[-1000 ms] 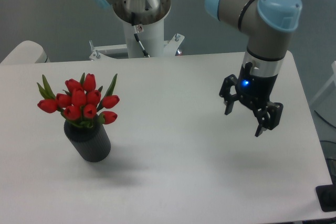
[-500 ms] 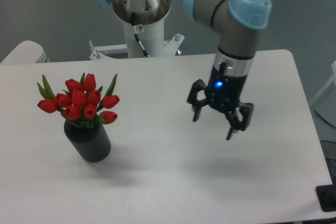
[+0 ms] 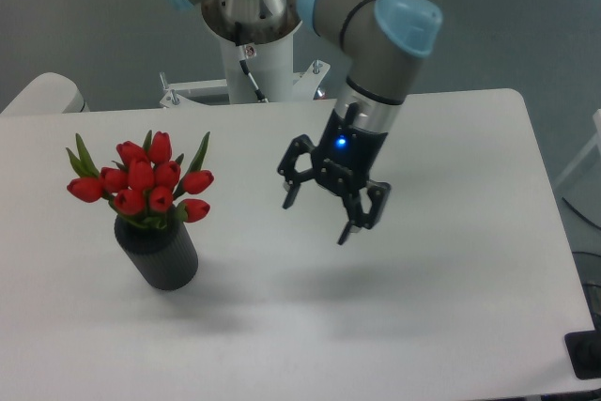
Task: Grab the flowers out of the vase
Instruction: 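Move the open gripper toward the red tulip bouquet in the black vase, then lower the open gripper around the tulip stems just below the blooms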
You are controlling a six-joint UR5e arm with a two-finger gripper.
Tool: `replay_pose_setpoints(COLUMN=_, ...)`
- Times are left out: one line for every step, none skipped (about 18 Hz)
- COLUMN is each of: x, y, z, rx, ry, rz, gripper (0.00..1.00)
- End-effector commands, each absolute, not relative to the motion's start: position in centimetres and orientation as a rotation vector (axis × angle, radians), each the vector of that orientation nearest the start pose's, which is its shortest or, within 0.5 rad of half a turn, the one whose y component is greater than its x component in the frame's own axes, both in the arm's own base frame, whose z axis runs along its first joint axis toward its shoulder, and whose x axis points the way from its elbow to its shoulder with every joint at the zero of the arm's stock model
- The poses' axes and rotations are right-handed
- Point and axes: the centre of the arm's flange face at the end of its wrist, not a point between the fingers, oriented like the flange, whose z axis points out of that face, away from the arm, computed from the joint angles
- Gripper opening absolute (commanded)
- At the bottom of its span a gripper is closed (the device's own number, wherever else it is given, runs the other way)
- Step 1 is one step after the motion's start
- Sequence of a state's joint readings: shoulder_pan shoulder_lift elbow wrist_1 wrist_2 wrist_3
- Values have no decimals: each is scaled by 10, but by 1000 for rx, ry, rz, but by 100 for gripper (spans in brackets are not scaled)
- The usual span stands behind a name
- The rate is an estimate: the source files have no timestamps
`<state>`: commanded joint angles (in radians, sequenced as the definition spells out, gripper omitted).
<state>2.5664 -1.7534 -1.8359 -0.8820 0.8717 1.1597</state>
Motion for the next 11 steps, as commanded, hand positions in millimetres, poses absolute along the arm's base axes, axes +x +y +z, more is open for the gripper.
replay_pose_setpoints(x=-342, y=459, z=354, rx=-2369, ry=296, rz=-202, gripper=100)
replay_pose_setpoints(x=-331, y=453, z=347, rx=-2350, ry=293, rz=-231, gripper=100)
replay_pose_setpoints(x=-324, y=446, z=340, rx=-2339, ry=287, rz=-250, gripper=100)
replay_pose_setpoints(x=-321, y=440, z=340, rx=-2318, ry=295, rz=-238, gripper=100)
replay_pose_setpoints(x=-321, y=434, z=340, rx=-2289, ry=301, rz=-238, gripper=100)
replay_pose_setpoints(x=-315, y=433, z=342, rx=-2243, ry=304, rz=-261, gripper=100)
replay_pose_setpoints(x=-305, y=432, z=343, rx=-2195, ry=296, rz=-300, gripper=100)
replay_pose_setpoints(x=-299, y=427, z=341, rx=-2160, ry=292, rz=-322, gripper=100)
replay_pose_setpoints(x=-291, y=424, z=341, rx=-2136, ry=293, rz=-337, gripper=100)
replay_pose_setpoints(x=-285, y=421, z=339, rx=-2120, ry=309, rz=-337, gripper=100)
replay_pose_setpoints(x=-282, y=422, z=340, rx=-2106, ry=344, rz=-326, gripper=100)
